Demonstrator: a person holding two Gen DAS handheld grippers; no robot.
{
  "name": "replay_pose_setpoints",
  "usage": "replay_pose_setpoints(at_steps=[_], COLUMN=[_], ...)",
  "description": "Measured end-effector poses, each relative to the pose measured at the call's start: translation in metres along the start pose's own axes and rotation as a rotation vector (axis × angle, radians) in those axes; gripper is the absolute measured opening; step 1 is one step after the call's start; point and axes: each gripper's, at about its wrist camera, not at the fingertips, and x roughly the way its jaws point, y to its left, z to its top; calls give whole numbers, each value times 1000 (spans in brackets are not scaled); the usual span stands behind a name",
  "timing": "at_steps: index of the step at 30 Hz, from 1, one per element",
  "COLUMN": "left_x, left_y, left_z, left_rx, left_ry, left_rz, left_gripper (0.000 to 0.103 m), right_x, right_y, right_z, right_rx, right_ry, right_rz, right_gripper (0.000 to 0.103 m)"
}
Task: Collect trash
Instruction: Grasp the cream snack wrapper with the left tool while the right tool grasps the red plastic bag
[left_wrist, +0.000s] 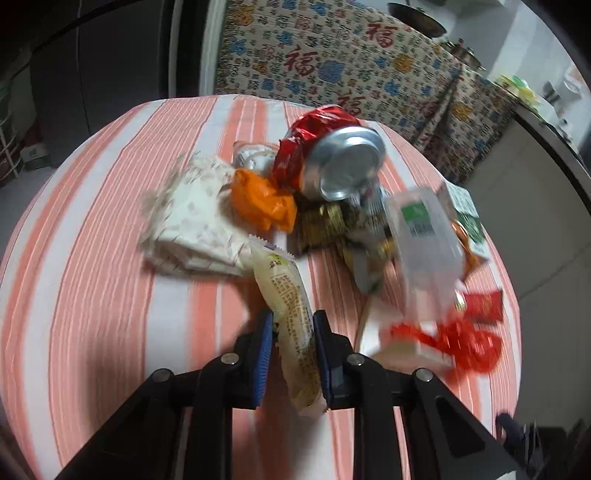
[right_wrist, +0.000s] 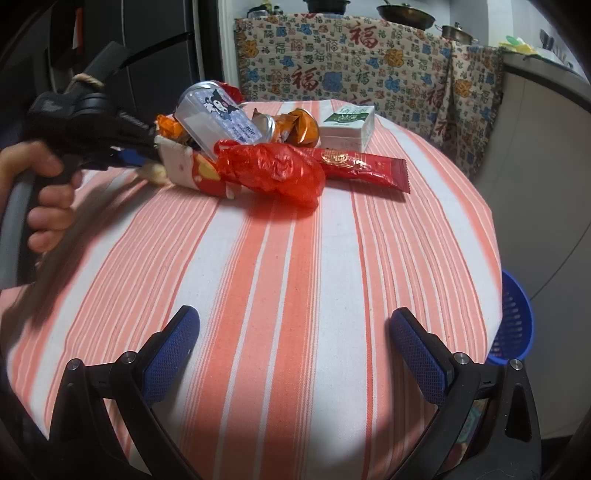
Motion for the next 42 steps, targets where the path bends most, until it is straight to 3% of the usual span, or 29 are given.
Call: replay_pose_setpoints(at_steps=[3, 6, 8, 10, 13, 17, 21, 24, 25, 26, 27, 31, 35, 38, 42], left_x=[-24, -42, -45, -42, -34, -31, -28, -25, -26, -26, -26, -27, -29, -34, -48], left_y=[6, 11, 13, 13, 14, 7, 5, 3, 4, 5, 5, 6, 6, 11, 16], left_z=[-23, -46, -58, -65, -72, -77, -79, -80, -81, -81, -81, -89, -89, -85, -79], left_rx=[81, 139, 146, 139, 120, 160, 206, 229, 225, 225, 229, 212, 201, 176, 194], left_ry=[34, 35, 27, 19, 11, -28, -42, -41, -43, -47, -50, -63, -30, -17, -35], left_rz=[-32, -9, -2, 7, 30, 80, 128, 144, 144, 143, 144, 166, 174, 184, 163], left_gripper=[23, 25, 34, 60, 63, 66, 70, 80, 80, 80, 80, 92, 93, 93, 92], right_x=[0, 1, 3, 4, 4, 14, 45, 66, 71, 75, 75, 54, 29, 25, 17], right_y=[0, 1, 0, -1, -10, -16, 2, 17, 18, 18, 15, -8, -30, -32, -23], right_z=[0, 0, 1, 4, 19, 61, 94, 107, 110, 112, 114, 108, 85, 75, 76], right_rx=[-1, -1, -1, -8, -31, -191, -400, -482, -477, -461, -431, -241, -56, -47, -158], right_ry=[-5, -11, -9, 5, 0, -67, 16, 63, 89, 117, 142, 213, 322, 370, 357], right_rz=[1, -1, -2, 8, 11, 7, 151, 206, 225, 240, 250, 284, 341, 349, 315], right_gripper=[103, 103, 103, 103, 103, 103, 100, 88, 75, 48, 38, 40, 41, 43, 50])
